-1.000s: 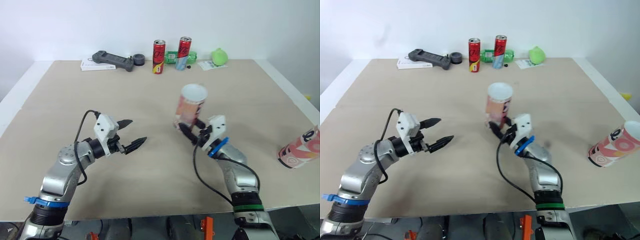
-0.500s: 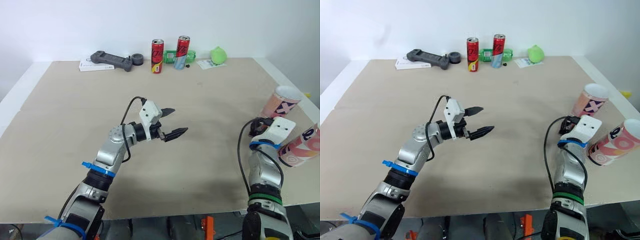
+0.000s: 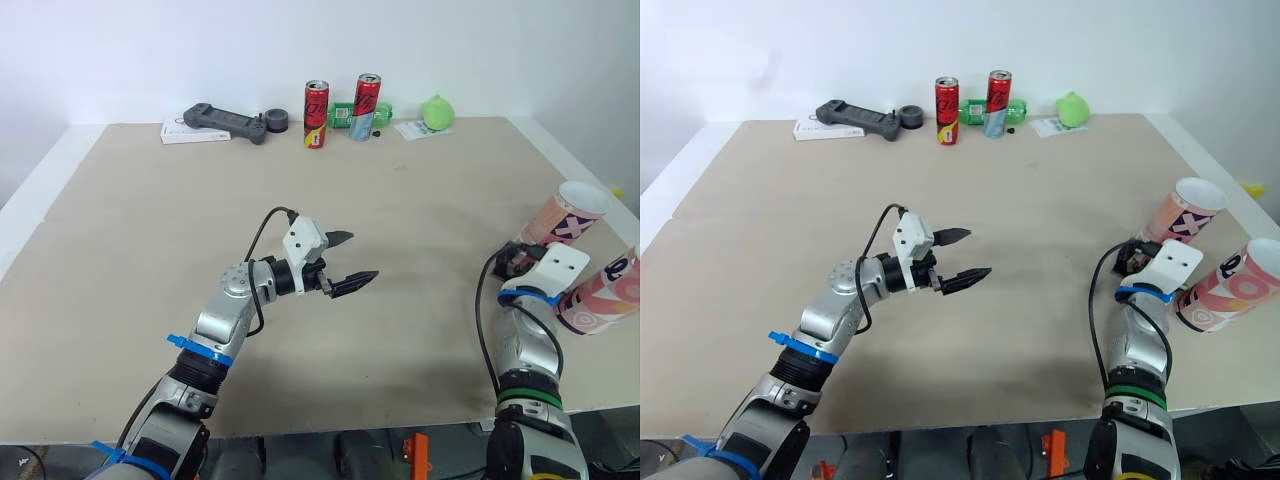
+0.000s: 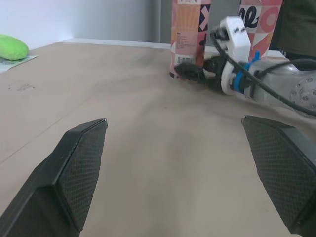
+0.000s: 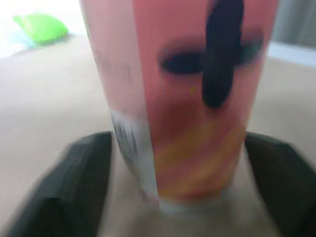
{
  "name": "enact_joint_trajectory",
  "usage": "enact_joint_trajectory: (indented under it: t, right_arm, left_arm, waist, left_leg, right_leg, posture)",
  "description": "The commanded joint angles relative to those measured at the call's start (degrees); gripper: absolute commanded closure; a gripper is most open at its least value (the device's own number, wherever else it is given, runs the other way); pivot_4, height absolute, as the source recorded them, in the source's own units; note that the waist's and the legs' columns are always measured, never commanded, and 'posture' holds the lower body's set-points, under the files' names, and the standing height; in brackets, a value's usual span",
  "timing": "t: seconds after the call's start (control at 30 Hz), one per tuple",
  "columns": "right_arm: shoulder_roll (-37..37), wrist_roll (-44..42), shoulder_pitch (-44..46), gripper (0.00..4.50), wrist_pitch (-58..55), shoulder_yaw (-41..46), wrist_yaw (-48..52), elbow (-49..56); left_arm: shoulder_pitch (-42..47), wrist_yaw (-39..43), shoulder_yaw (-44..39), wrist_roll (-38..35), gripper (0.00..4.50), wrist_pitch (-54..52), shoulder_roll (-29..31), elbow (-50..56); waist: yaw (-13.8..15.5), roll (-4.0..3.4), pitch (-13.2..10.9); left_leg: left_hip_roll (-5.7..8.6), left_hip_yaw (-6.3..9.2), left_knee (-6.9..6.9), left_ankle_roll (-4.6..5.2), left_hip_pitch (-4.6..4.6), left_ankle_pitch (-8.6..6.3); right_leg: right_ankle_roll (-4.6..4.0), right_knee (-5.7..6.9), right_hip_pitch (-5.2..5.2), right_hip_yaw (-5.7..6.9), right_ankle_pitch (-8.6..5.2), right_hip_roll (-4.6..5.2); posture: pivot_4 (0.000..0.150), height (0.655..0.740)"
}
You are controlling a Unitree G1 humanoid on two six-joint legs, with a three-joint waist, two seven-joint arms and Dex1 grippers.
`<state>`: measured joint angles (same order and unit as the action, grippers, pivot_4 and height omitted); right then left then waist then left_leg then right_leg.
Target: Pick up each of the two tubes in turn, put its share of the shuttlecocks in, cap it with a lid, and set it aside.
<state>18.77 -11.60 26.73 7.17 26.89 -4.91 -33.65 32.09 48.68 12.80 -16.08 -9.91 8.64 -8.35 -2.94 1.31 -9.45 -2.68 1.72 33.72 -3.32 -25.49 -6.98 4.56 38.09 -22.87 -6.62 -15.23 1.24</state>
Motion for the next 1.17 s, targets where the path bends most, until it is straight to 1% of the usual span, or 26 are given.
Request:
enact_joint_trajectory:
  t: [0.03, 0.2, 0.27, 0.33, 0.43, 0.53, 0.57, 0.67, 0.77, 0.9, 1.17]
  right_arm:
    - [-0.44, -0.27, -2.10, 0.01, -1.32, -0.88, 0.03, 4.73]
    - [-1.77, -0.52, -5.95, 0.01, -4.13, -2.12, -0.44, 12.09]
    - [-2.94, -0.89, -9.06, 0.01, -6.59, -2.99, -0.21, 18.00]
    - [-4.16, -2.31, -13.67, 0.01, -10.16, -4.25, 1.20, 26.42]
    - [-3.41, -6.46, -20.27, 0.01, -15.15, -8.31, 8.65, 38.60]
    - [1.89, -11.40, -24.63, 0.01, -21.05, -14.36, 21.09, 48.75]
    - [3.30, -12.57, -25.22, 0.01, -22.61, -15.34, 23.56, 50.60]
    - [10.06, -15.49, -23.96, 0.01, -27.44, -18.20, 32.93, 52.64]
    - [13.32, -16.25, -21.23, 0.01, -29.95, -20.87, 38.04, 52.01]
    - [12.59, -15.57, -17.79, 0.01, -30.44, -23.74, 41.20, 49.10]
    - [9.94, -13.88, -15.94, 0.01, -28.73, -23.67, 41.30, 44.87]
  left_arm:
    - [-0.07, -0.73, -0.36, 0.04, 0.00, -0.09, 0.01, 2.89]
    - [-0.58, -1.33, -0.75, -0.12, 0.00, -0.16, 0.26, 3.07]
    - [-1.27, -1.78, -1.25, -0.11, 0.00, -0.21, 0.72, 3.39]
    - [-2.63, -2.90, -2.62, -0.25, 0.00, -0.39, 1.67, 4.15]
    - [-5.49, -5.55, -5.34, -0.27, 0.00, -0.55, 3.47, 6.09]
    - [-10.11, -9.26, -9.25, -0.26, 0.00, -0.64, 5.85, 9.98]
    - [-11.25, -10.24, -10.11, -0.22, 0.00, -0.81, 6.40, 11.04]
    - [-16.78, -11.46, -12.73, 0.44, 0.00, -0.94, 10.19, 15.16]
    - [-20.89, -12.34, -15.69, -0.08, 0.00, -1.74, 13.43, 18.48]
    - [-24.20, -12.11, -17.76, -1.10, 0.00, -1.87, 16.09, 20.74]
    - [-26.16, -13.12, -18.00, -2.81, 0.00, -5.42, 16.22, 24.41]
  waist:
    - [0.03, 0.00, 0.00]
    - [0.08, -0.01, 0.00]
    - [0.13, -0.02, 0.01]
    - [0.16, -0.06, 0.03]
    - [0.08, -0.12, 0.04]
    - [-0.11, -0.24, -0.03]
    - [-0.16, -0.27, -0.06]
    - [0.02, -0.25, -0.07]
    - [0.18, -0.15, -0.12]
    - [0.36, -0.07, -0.16]
    - [0.34, 0.01, -0.20]
  left_leg:
    - [0.00, 0.00, 0.00, 0.01, 0.00, 0.00]
    - [0.00, 0.00, 0.00, 0.01, 0.01, 0.00]
    - [0.00, 0.00, 0.00, 0.01, 0.01, 0.00]
    - [-0.02, 0.01, -0.02, 0.00, 0.00, 0.00]
    - [-0.03, 0.03, -0.10, 0.02, 0.01, -0.02]
    - [-0.08, -0.02, -0.11, 0.02, 0.01, -0.03]
    - [-0.08, -0.03, -0.10, 0.03, 0.01, -0.03]
    - [-0.10, -0.03, -0.01, 0.04, 0.04, -0.02]
    - [-0.09, -0.05, 0.12, 0.04, 0.08, -0.01]
    - [-0.11, -0.05, 0.17, 0.04, 0.07, -0.02]
    - [-0.09, -0.06, 0.12, -0.02, -0.08, -0.05]
  right_leg:
    - [0.01, 0.00, 0.00, 0.00, 0.00, 0.00]
    - [0.01, 0.00, 0.00, 0.00, 0.00, 0.00]
    - [0.01, 0.00, 0.00, 0.00, 0.00, 0.00]
    - [-0.02, 0.00, -0.02, 0.01, -0.03, -0.02]
    - [-0.07, 0.01, -0.04, 0.02, -0.12, -0.02]
    - [-0.08, 0.02, -0.08, 0.01, -0.12, -0.02]
    - [-0.10, 0.02, -0.08, 0.00, -0.13, -0.01]
    - [-0.30, 0.02, -0.05, 0.02, -0.18, -0.01]
    - [-0.31, 0.02, 0.01, 0.03, -0.14, 0.03]
    - [-0.33, 0.02, 0.00, 0.08, -0.13, 0.06]
    - [-0.34, -0.02, -0.08, 0.09, -0.22, 0.06]
  posture:
    - [0.150, 0.7400]
    - [0.150, 0.7400]
    - [0.150, 0.7400]
    - [0.150, 0.7400]
    - [0.150, 0.7400]
    - [0.150, 0.7400]
    - [0.150, 0.7400]
    - [0.150, 0.7400]
    - [0.150, 0.7400]
    - [0.150, 0.7400]
    - [0.150, 0.7400]
